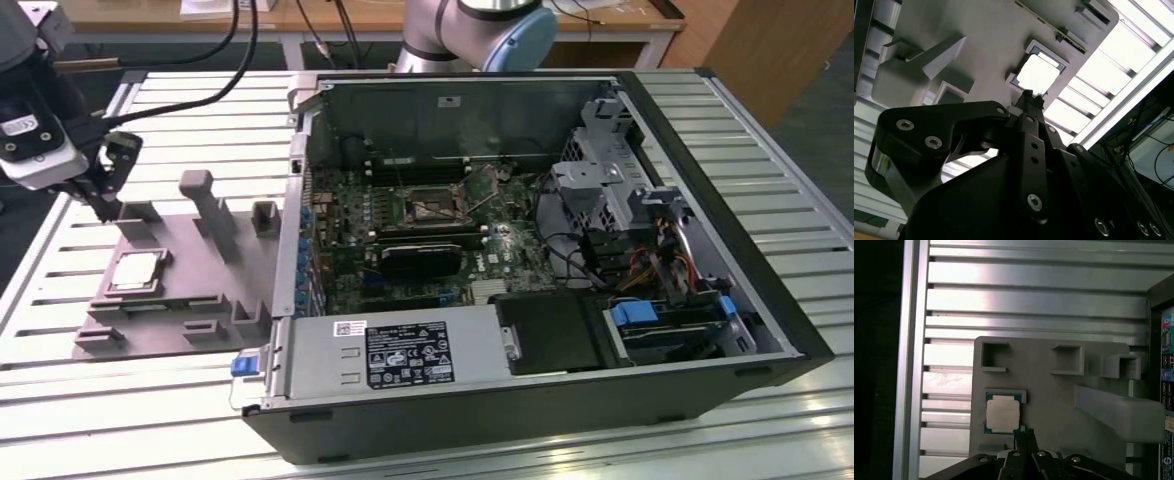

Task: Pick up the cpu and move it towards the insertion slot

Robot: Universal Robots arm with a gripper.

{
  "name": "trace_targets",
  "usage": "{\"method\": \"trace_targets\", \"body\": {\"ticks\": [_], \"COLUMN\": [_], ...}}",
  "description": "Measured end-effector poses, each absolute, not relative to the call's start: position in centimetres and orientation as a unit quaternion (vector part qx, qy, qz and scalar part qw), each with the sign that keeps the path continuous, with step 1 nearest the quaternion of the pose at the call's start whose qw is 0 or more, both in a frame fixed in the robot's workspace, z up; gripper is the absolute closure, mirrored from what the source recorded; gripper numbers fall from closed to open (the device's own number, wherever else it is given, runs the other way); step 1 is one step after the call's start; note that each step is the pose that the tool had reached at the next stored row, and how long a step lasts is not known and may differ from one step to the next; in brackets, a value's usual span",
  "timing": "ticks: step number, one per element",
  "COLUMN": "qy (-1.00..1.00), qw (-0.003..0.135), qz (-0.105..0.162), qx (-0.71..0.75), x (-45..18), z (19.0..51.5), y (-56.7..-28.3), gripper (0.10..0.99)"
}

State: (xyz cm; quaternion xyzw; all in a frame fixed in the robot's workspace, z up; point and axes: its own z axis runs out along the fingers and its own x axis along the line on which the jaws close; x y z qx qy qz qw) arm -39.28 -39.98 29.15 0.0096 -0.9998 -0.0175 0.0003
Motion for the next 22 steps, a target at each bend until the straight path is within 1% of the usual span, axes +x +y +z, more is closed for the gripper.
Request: {"method": "trace_targets", "body": {"ticks": [14,22], "qy": [-1.0,-1.0], "qw": [0.0,-0.007], "qz": [-0.017,-0.017], "qx": [0.01,0.01], "x": [-40.0,-40.9], "z": [26.6,25.5], "y": [-40.6,-40.7], "gripper": [0.984,0.984]}}
